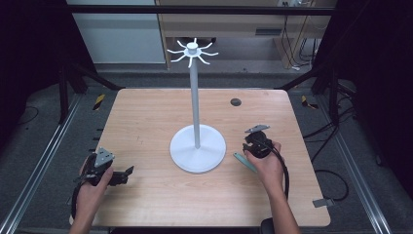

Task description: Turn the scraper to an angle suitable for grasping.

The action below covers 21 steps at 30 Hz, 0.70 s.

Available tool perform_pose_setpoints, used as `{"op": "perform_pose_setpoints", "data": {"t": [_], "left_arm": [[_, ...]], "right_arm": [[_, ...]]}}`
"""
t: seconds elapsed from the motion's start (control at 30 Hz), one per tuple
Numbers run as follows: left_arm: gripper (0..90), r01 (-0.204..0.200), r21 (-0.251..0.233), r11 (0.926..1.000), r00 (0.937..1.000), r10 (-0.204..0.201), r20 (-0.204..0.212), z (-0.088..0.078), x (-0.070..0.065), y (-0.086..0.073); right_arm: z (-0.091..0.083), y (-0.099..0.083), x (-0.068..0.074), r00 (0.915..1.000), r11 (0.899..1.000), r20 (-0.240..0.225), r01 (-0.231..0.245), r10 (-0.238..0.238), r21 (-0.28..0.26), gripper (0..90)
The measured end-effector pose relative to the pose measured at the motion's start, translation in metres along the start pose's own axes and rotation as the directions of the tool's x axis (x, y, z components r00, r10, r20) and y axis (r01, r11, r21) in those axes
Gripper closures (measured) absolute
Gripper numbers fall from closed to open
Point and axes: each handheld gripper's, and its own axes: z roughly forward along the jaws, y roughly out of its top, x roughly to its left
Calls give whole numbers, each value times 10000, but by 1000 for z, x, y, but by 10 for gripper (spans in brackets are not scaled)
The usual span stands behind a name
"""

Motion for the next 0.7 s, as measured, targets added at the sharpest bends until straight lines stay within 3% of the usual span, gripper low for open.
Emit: {"op": "perform_pose_setpoints", "data": {"t": [0.03, 0.1, 0.13, 0.2, 0.3, 0.7], "left_arm": [[26, 0, 0, 10000, 10000, 0, 0, 0, 0, 0], [26, -70, 75, 9999, 9999, 71, -93, 2, 0, 0], [26, -70, 75, 9999, 9999, 71, -93, 2, 0, 0], [26, -78, 165, 9998, 9999, 80, -134, 3, 0, 0], [26, -95, 159, 9998, 9998, 98, -163, 3, -2, 1], [26, -175, 132, 9998, 9998, 175, -44, 5, -2, 3]], "right_arm": [[0, 0, 0, 10000, 10000, 0, 0, 0, 0, 637], [9, 7, -1, 9995, 9997, -189, 253, -252, 61, 748], [9, 7, -1, 9995, 9997, -189, 253, -252, 61, 748], [15, 7, -3, 9980, 9997, -591, 224, -225, -18, 841], [21, 4, 0, 9944, 9995, -1023, 282, -264, 161, 889], [23, -4, 6, 9900, 9956, -1347, 532, -423, 777, 900]]}}
